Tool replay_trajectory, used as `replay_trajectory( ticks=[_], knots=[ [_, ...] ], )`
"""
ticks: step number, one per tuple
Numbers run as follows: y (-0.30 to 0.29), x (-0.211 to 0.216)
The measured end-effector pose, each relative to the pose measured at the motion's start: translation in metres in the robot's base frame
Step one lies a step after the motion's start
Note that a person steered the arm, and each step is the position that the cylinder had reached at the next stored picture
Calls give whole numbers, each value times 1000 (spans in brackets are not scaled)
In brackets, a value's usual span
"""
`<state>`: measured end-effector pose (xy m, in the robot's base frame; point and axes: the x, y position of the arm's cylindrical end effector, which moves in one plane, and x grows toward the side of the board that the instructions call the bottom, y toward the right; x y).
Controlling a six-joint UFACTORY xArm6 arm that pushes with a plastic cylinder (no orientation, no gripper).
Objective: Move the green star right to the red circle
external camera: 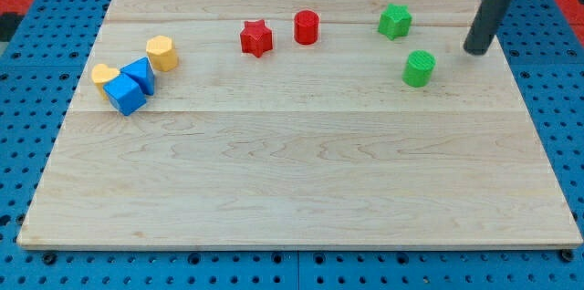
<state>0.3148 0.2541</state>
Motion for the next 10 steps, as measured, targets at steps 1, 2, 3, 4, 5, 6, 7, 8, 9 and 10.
replay_trajectory(
  ticks=[1, 2, 3, 4, 5, 6, 7, 8, 9, 10],
  knots=[
    [3, -66],
    [-42, -79],
    [-98, -44],
    [-105, -18],
    [-107, -8],
    [-109, -41],
    [-144, -35],
    [-125, -5],
    [-133, -13],
    [-151, -39]
  ],
)
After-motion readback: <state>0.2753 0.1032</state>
